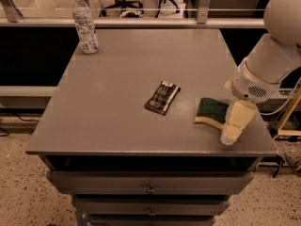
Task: Move sponge near blue plastic bottle
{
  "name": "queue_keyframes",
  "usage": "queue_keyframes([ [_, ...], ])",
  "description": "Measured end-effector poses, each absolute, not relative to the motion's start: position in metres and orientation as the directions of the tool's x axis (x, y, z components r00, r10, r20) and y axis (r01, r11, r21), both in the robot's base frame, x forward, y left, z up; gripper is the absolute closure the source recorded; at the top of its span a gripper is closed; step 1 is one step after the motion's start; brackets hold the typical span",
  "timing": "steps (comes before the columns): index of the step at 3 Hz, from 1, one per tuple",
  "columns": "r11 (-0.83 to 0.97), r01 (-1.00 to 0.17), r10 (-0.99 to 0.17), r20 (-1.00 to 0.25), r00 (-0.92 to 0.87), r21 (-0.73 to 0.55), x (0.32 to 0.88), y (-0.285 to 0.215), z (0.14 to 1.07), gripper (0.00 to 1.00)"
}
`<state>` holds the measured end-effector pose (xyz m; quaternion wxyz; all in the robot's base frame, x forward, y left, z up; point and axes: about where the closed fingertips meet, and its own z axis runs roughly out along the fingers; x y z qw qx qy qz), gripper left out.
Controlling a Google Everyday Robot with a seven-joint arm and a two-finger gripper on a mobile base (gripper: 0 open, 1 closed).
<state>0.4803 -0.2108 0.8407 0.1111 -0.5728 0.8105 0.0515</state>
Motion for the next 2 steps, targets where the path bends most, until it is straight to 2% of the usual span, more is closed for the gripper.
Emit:
queue_keyframes([
  [1,0.378,-0.925,-0.901,-0.245,-0.359,-0.034,0.4831,-0.2192,0.8289,0.0],
  [2,0.38,-0.924,-0.9,-0.245,-0.361,-0.034,0.4831,-0.2191,0.8283,0.15],
])
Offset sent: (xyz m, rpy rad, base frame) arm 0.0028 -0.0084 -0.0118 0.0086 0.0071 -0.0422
